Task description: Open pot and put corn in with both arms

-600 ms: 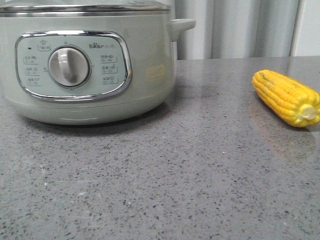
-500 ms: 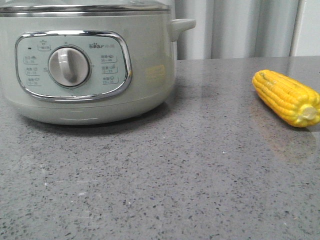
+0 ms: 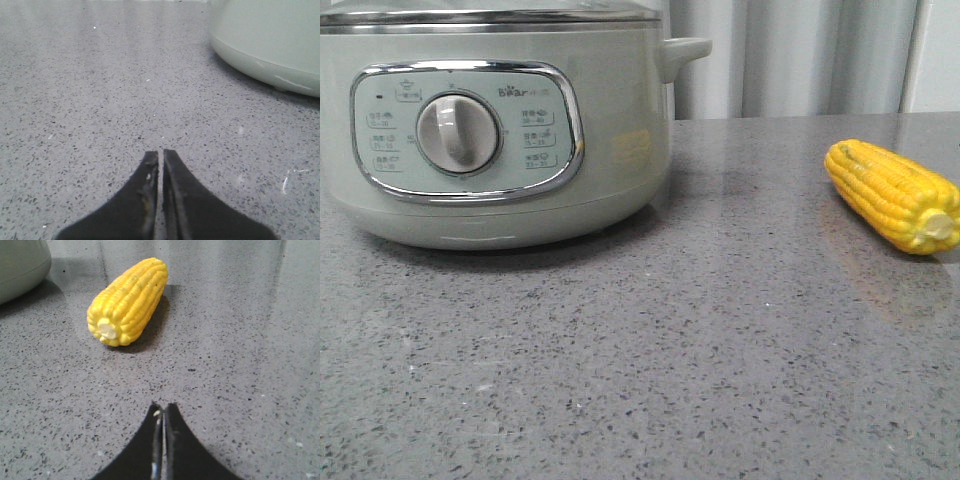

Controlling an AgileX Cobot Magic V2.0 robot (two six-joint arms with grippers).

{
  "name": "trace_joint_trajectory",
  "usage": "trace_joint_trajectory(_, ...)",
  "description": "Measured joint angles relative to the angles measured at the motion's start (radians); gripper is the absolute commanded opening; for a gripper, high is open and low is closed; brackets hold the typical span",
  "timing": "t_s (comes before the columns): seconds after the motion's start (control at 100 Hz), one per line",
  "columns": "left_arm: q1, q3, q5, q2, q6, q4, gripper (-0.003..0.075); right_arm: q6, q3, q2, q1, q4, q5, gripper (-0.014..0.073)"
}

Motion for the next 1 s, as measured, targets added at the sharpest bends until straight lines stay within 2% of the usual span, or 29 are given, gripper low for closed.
trace_joint_trajectory(0.36,0.000,0.000,0.000,0.000,0.000,0.000,-0.0018,0.000,0.000,0.000,0.000,0.000,0.000,-0.0080)
trace_joint_trajectory(0.47,0.000,0.000,0.000,0.000,0.000,0.000,-0.0018,0.000,0.000,0.000,0.000,-0.038,-0.009,-0.0080)
trace_joint_trajectory(0.77,0.000,0.000,-0.022,0.000,0.002,0.027,-0.0018,0.000,0.000,0.000,0.000,-0.061,-0.147,-0.0080)
trace_joint_trajectory(1.0,0.000,0.000,-0.106,0.000,0.002,-0.116,-0.0019,0.000,0.000,0.000,0.000,-0.048,-0.197,-0.0080)
